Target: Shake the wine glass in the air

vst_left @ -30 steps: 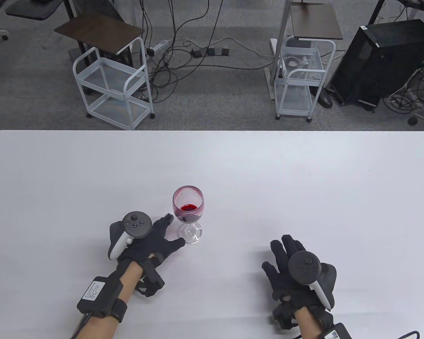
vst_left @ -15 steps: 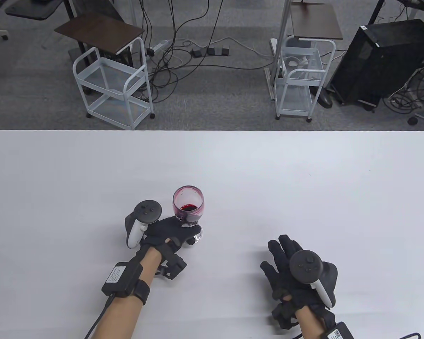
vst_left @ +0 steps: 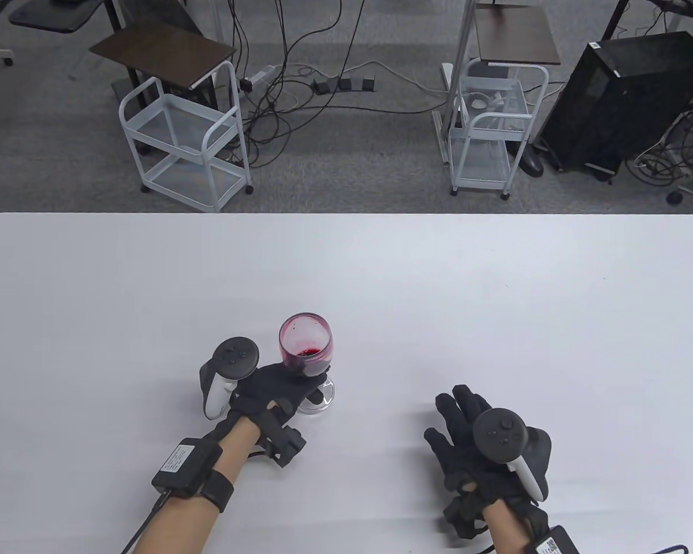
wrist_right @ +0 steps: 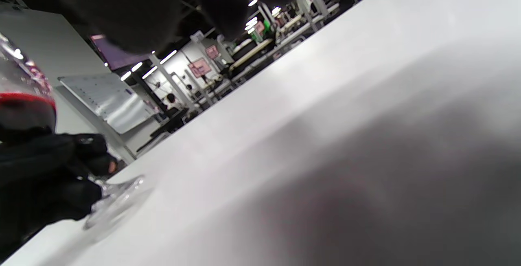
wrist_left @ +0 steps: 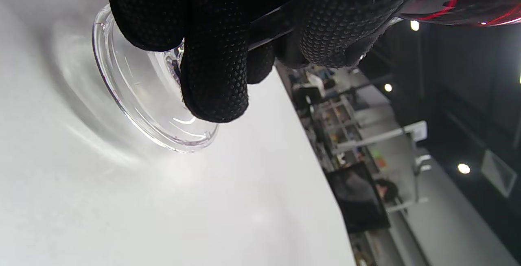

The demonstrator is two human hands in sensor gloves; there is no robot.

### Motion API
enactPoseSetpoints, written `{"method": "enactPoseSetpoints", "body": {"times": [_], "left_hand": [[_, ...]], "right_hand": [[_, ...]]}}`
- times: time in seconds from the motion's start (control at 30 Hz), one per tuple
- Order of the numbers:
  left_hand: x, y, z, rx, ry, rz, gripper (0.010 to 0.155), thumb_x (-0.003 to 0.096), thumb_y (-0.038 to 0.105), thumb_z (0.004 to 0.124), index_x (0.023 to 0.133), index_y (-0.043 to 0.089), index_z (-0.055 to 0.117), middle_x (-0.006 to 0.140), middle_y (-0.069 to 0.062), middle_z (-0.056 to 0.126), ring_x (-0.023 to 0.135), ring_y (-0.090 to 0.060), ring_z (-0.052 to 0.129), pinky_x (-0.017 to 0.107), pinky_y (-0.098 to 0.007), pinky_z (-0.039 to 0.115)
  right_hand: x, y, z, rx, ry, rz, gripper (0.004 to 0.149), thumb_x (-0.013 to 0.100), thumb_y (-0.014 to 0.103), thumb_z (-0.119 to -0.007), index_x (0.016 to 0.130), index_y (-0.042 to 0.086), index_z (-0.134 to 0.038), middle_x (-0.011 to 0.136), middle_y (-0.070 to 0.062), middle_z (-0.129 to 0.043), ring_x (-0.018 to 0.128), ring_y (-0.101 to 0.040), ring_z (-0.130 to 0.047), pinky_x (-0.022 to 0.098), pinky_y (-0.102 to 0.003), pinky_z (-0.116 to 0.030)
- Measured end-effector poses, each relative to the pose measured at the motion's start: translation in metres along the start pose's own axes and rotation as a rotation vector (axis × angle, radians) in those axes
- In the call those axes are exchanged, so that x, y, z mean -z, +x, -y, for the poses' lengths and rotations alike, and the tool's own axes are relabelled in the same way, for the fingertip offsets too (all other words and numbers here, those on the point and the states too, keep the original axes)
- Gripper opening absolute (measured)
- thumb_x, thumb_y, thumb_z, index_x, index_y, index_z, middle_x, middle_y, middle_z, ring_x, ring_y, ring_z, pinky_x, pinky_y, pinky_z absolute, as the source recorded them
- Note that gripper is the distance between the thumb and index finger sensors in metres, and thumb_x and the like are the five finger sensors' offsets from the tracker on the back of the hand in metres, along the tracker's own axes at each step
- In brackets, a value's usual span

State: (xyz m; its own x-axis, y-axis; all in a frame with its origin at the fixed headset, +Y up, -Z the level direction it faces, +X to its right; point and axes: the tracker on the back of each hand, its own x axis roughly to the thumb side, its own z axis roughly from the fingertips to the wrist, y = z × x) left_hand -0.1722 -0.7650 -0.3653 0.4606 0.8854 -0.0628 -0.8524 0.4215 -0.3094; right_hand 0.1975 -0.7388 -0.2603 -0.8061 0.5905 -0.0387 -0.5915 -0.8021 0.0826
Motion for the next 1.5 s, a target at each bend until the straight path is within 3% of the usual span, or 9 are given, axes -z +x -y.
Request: {"method": "enactPoseSetpoints", "body": {"times": [0.27, 0.37, 0.5, 0.63, 0.73, 1.1, 1.23, 1.33, 1.5], "left_hand": [[-0.009, 0.005, -0.01, 0.011, 0.025, 0.015, 0.044, 0.0473, 0.041, 0.094, 0.088, 0.027, 0.092, 0.09, -0.006, 0.099, 0.056, -0.019, 0.12, 0.053, -0.042, 0.091], [-0.008, 0.004, -0.021, 0.06, 0.097, -0.011, 0.043, 0.0472, 0.042, 0.094, 0.088, 0.027, 0.092, 0.089, -0.006, 0.1, 0.055, -0.017, 0.121, 0.053, -0.041, 0.092], [-0.013, 0.005, -0.017, 0.017, 0.049, 0.018, 0.043, 0.0469, 0.041, 0.094, 0.087, 0.026, 0.092, 0.088, -0.007, 0.1, 0.054, -0.019, 0.121, 0.052, -0.042, 0.092], [-0.012, 0.003, -0.024, 0.037, 0.099, -0.008, 0.043, 0.0472, 0.042, 0.094, 0.087, 0.026, 0.092, 0.088, -0.007, 0.1, 0.054, -0.018, 0.121, 0.052, -0.042, 0.093], [-0.014, 0.003, -0.018, 0.023, 0.035, 0.012, 0.043, 0.0471, 0.041, 0.094, 0.088, 0.026, 0.092, 0.089, -0.007, 0.1, 0.055, -0.019, 0.121, 0.053, -0.042, 0.092], [-0.013, 0.002, -0.035, 0.026, 0.124, -0.016, 0.043, 0.0474, 0.042, 0.094, 0.088, 0.026, 0.092, 0.089, -0.007, 0.1, 0.055, -0.018, 0.121, 0.053, -0.042, 0.093], [-0.016, 0.002, -0.024, 0.004, 0.036, 0.003, 0.043, 0.0468, 0.041, 0.095, 0.088, 0.026, 0.093, 0.09, -0.007, 0.099, 0.056, -0.02, 0.121, 0.053, -0.043, 0.092], [-0.014, 0.0, -0.031, 0.036, 0.099, -0.027, 0.043, 0.0471, 0.042, 0.094, 0.088, 0.026, 0.092, 0.089, -0.007, 0.1, 0.056, -0.019, 0.121, 0.053, -0.042, 0.092], [-0.018, 0.002, -0.028, 0.017, 0.049, -0.009, 0.044, 0.0471, 0.041, 0.095, 0.088, 0.025, 0.092, 0.09, -0.007, 0.099, 0.057, -0.02, 0.121, 0.054, -0.043, 0.092]], "right_hand": [[0.001, -0.001, -0.001, 0.004, 0.013, -0.001, 0.067, 0.043, 0.052, -0.075, 0.102, 0.026, -0.056, 0.116, -0.003, -0.036, 0.107, -0.037, -0.033, 0.074, -0.063, -0.032], [0.0, -0.001, -0.002, -0.004, 0.018, -0.005, 0.067, 0.043, 0.052, -0.075, 0.102, 0.026, -0.056, 0.116, -0.003, -0.036, 0.107, -0.037, -0.033, 0.074, -0.063, -0.032], [-0.001, -0.001, -0.001, 0.006, 0.007, 0.001, 0.067, 0.043, 0.052, -0.075, 0.101, 0.025, -0.057, 0.116, -0.003, -0.037, 0.107, -0.037, -0.033, 0.074, -0.063, -0.033], [0.0, -0.002, -0.002, -0.002, 0.019, -0.007, 0.067, 0.043, 0.052, -0.074, 0.102, 0.025, -0.057, 0.116, -0.003, -0.036, 0.106, -0.037, -0.033, 0.074, -0.063, -0.032], [-0.001, -0.002, -0.001, 0.003, 0.011, -0.003, 0.067, 0.043, 0.052, -0.075, 0.101, 0.025, -0.057, 0.116, -0.003, -0.037, 0.106, -0.037, -0.033, 0.074, -0.063, -0.033], [0.0, 0.001, -0.002, -0.024, 0.002, 0.005, 0.067, 0.043, 0.051, -0.075, 0.102, 0.026, -0.056, 0.117, -0.003, -0.035, 0.107, -0.036, -0.031, 0.075, -0.063, -0.031], [-0.001, 0.002, -0.001, -0.026, -0.005, 0.017, 0.067, 0.043, 0.051, -0.075, 0.102, 0.026, -0.056, 0.117, -0.003, -0.035, 0.107, -0.036, -0.031, 0.075, -0.063, -0.031], [-0.001, 0.002, -0.002, -0.03, 0.0, 0.009, 0.067, 0.043, 0.051, -0.075, 0.102, 0.026, -0.056, 0.117, -0.002, -0.035, 0.107, -0.036, -0.031, 0.075, -0.063, -0.031], [-0.001, 0.002, -0.002, -0.025, 0.003, 0.011, 0.067, 0.043, 0.051, -0.075, 0.102, 0.026, -0.056, 0.117, -0.003, -0.035, 0.107, -0.036, -0.031, 0.075, -0.063, -0.031]]}}
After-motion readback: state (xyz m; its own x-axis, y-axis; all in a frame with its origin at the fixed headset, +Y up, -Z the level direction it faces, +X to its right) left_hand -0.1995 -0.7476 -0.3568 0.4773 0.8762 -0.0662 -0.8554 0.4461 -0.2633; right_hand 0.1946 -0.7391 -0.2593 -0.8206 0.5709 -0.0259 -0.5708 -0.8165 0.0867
